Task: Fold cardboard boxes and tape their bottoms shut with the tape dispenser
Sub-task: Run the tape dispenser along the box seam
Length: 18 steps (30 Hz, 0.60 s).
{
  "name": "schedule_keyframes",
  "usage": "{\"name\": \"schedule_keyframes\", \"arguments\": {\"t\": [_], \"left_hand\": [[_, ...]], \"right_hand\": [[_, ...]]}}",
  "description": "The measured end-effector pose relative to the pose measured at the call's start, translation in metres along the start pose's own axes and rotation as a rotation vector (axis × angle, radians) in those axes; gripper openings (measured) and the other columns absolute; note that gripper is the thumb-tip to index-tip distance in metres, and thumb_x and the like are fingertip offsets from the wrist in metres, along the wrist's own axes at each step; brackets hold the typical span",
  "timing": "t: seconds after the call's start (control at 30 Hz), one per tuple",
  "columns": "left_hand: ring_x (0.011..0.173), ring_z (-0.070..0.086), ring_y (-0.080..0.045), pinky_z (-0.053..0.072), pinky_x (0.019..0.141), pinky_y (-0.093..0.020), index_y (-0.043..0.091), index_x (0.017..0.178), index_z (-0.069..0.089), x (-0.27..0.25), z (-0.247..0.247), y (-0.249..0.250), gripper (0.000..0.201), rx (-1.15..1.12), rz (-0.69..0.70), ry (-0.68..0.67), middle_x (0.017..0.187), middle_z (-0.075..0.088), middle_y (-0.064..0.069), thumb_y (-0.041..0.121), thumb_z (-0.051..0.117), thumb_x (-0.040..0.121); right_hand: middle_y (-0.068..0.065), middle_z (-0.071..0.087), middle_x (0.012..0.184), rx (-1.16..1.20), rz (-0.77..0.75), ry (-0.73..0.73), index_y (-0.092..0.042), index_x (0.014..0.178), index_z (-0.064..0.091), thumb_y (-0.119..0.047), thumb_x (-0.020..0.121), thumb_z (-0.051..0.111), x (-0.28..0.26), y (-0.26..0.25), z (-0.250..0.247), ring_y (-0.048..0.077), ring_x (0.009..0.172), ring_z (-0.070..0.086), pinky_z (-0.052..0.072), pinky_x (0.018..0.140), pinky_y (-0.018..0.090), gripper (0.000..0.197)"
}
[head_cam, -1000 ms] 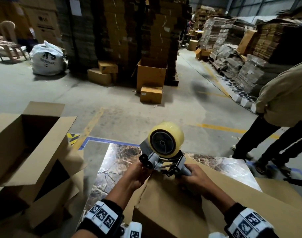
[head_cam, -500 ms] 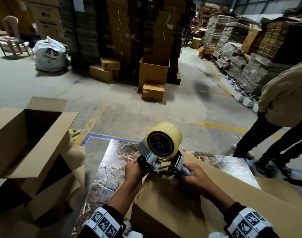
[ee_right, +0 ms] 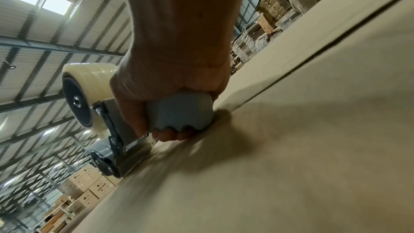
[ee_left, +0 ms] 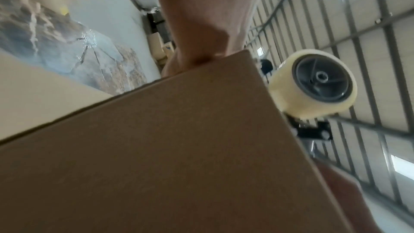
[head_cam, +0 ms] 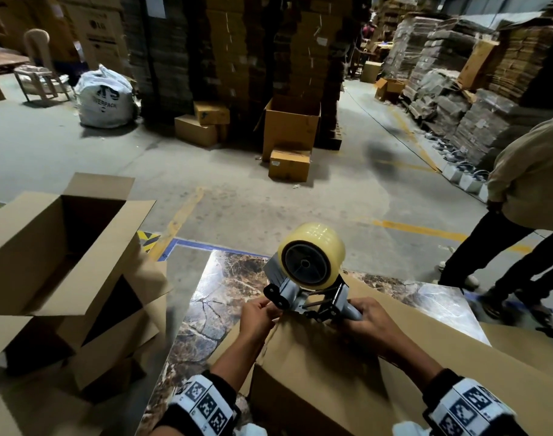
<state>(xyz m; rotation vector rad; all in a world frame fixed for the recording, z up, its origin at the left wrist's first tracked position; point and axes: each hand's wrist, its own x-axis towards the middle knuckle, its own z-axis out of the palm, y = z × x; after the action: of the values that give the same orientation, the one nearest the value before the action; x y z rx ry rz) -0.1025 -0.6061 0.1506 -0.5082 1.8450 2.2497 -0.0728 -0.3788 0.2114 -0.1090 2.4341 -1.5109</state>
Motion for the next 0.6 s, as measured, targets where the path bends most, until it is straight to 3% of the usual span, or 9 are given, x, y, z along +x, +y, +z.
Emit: {"name": "schedule_keyframes", "arguments": {"t": [0.07, 0.13, 0.2, 0.23, 0.3, 0.33, 0.4, 0.5, 0.6], "left_hand": [[0.056, 0.060, -0.005, 0.047, 0.052, -0.015, 0.003, 0.081, 0.072, 0.003, 0.001, -0.009, 0.028, 0.102, 0.035, -0.028, 0.057, 0.067, 0.010, -0.019, 0.055, 0.084], [0.062, 0.061, -0.015, 0.048, 0.059, -0.020, 0.006, 0.071, 0.072, 0.003, 0.000, -0.015, 0.030, 0.156, 0.008, -0.096, 0.063, 0.068, 0.000, -0.015, 0.057, 0.086], [0.061, 0.054, -0.016, 0.040, 0.057, -0.022, 0.006, 0.071, 0.070, 0.000, -0.004, -0.018, 0.024, 0.191, -0.005, -0.172, 0.068, 0.059, -0.008, -0.005, 0.059, 0.090], [0.059, 0.052, -0.012, 0.038, 0.054, -0.019, 0.010, 0.073, 0.070, -0.003, -0.007, -0.017, 0.022, 0.213, 0.012, -0.189, 0.067, 0.058, -0.003, -0.002, 0.061, 0.090], [0.074, 0.060, -0.008, 0.043, 0.061, -0.015, 0.016, 0.082, 0.075, -0.011, -0.010, -0.013, 0.021, 0.206, 0.104, -0.172, 0.075, 0.069, 0.008, -0.001, 0.064, 0.089], [0.083, 0.062, -0.013, 0.045, 0.067, -0.018, 0.017, 0.088, 0.076, -0.016, -0.012, -0.009, 0.021, 0.165, 0.129, -0.192, 0.083, 0.072, 0.006, 0.000, 0.063, 0.090], [0.086, 0.064, -0.022, 0.047, 0.073, -0.028, 0.013, 0.098, 0.074, -0.030, -0.013, -0.003, 0.018, 0.040, 0.095, -0.282, 0.090, 0.073, -0.006, 0.006, 0.060, 0.089], [0.078, 0.067, -0.013, 0.050, 0.068, -0.024, 0.011, 0.111, 0.062, -0.046, -0.017, -0.003, 0.035, 0.059, 0.031, -0.432, 0.087, 0.072, -0.003, 0.016, 0.056, 0.076], [0.091, 0.069, -0.012, 0.052, 0.075, -0.023, 0.013, 0.122, 0.058, -0.054, -0.015, -0.001, 0.037, 0.166, 0.000, -0.498, 0.100, 0.075, -0.001, 0.021, 0.066, 0.087]], "right_hand": [[0.019, 0.071, 0.075, -0.015, -0.006, -0.001, -0.003, 0.086, 0.072, -0.030, 0.070, 0.074, -0.001, 0.001, 0.000, 0.030, 0.061, 0.068, 0.056, 0.059, 0.046, 0.031], [0.017, 0.071, 0.076, -0.025, -0.010, -0.001, -0.004, 0.087, 0.073, -0.032, 0.068, 0.073, -0.003, 0.002, -0.003, 0.029, 0.062, 0.068, 0.057, 0.060, 0.048, 0.033], [0.016, 0.072, 0.077, -0.038, -0.015, -0.002, -0.006, 0.087, 0.073, -0.032, 0.067, 0.072, -0.005, 0.003, -0.005, 0.028, 0.063, 0.069, 0.057, 0.061, 0.050, 0.033], [0.016, 0.072, 0.078, -0.046, -0.019, -0.002, -0.007, 0.087, 0.073, -0.031, 0.068, 0.073, -0.006, 0.003, -0.006, 0.028, 0.064, 0.069, 0.057, 0.062, 0.050, 0.030], [0.014, 0.072, 0.081, -0.065, -0.028, 0.003, -0.011, 0.089, 0.074, -0.024, 0.073, 0.074, -0.007, 0.004, -0.007, 0.029, 0.068, 0.070, 0.056, 0.065, 0.051, 0.020], [0.012, 0.073, 0.083, -0.073, -0.034, 0.002, -0.014, 0.089, 0.074, -0.021, 0.075, 0.073, -0.007, 0.004, -0.007, 0.029, 0.071, 0.070, 0.056, 0.067, 0.051, 0.016], [0.008, 0.073, 0.087, -0.091, -0.051, -0.014, -0.018, 0.093, 0.073, -0.025, 0.075, 0.072, -0.007, 0.002, -0.007, 0.029, 0.076, 0.071, 0.057, 0.069, 0.051, 0.019], [0.008, 0.073, 0.088, -0.057, -0.031, -0.065, -0.017, 0.100, 0.071, -0.030, 0.074, 0.066, -0.009, -0.006, -0.008, 0.025, 0.073, 0.070, 0.059, 0.065, 0.045, 0.029], [0.010, 0.070, 0.083, -0.008, 0.045, -0.134, -0.007, 0.103, 0.067, -0.024, 0.075, 0.058, -0.008, -0.016, -0.011, 0.021, 0.068, 0.066, 0.054, 0.061, 0.036, 0.034]]}}
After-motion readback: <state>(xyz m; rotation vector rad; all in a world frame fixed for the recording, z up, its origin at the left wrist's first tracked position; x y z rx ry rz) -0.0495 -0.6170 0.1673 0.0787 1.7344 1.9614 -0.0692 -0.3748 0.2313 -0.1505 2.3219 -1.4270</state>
